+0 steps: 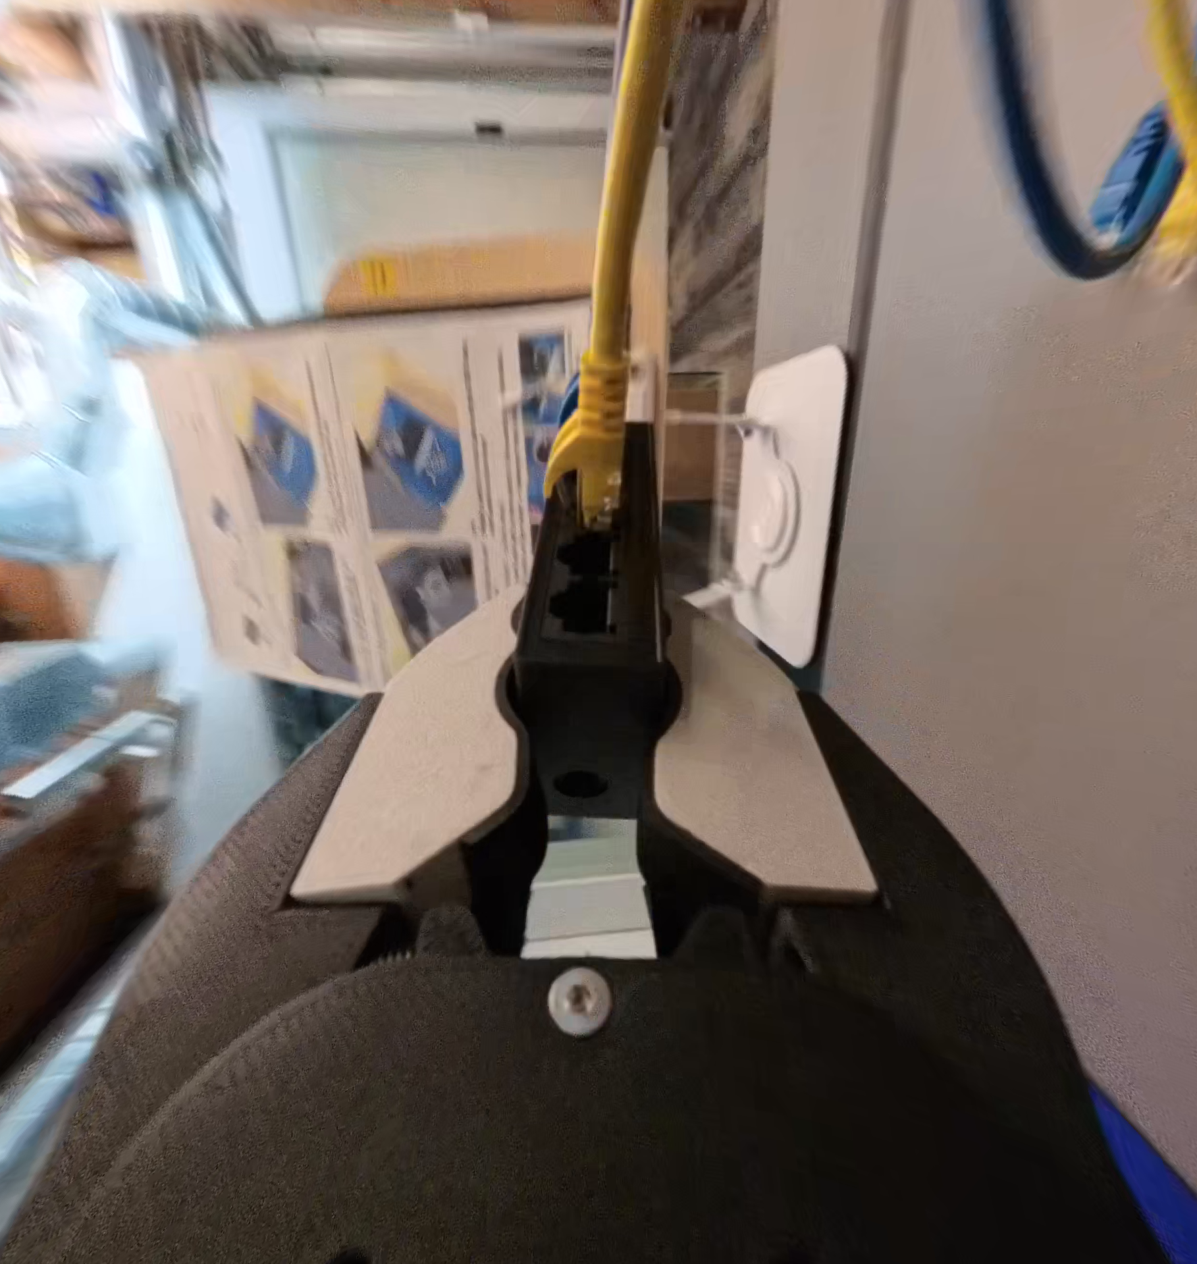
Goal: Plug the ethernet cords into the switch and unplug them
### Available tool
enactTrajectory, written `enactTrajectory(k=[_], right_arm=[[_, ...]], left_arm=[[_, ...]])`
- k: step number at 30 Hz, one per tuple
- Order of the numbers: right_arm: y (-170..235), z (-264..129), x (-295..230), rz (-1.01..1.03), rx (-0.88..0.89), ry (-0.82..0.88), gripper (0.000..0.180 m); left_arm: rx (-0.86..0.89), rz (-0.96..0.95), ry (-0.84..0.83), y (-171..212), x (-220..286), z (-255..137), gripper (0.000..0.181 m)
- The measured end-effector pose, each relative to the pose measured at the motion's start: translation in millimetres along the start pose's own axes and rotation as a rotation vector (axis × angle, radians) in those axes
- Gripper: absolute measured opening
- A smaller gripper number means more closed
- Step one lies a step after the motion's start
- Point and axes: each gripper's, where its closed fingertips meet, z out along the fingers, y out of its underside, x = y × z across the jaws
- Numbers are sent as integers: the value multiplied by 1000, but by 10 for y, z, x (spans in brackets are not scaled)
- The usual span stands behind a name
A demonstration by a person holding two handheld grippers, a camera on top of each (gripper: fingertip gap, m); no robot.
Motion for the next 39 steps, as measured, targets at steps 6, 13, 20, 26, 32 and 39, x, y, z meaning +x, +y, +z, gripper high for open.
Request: enactTrajectory(k=[6,13,20,26,32,39], right_arm=[[-60,-108,365,-24,73,209,15],[220,-778,529,65,53,379,15],[363,-1435,884,146,105,718,15],[573,-1117,805,227,25,569,15],[932,-36,289,410,-145,60,15],[758,607,-106,467,-113,-220,37]], left_arm=[[19,-269,36,496,-512,-313,28],[-280,-448,-28,1416,-743,-317,29],[-281,-439,-92,1589,-868,-391,28],[-316,-441,-91,1631,-862,-392,29],[-293,-428,-68,1540,-822,-373,29],[-292,-409,-48,1500,-786,-351,29]])
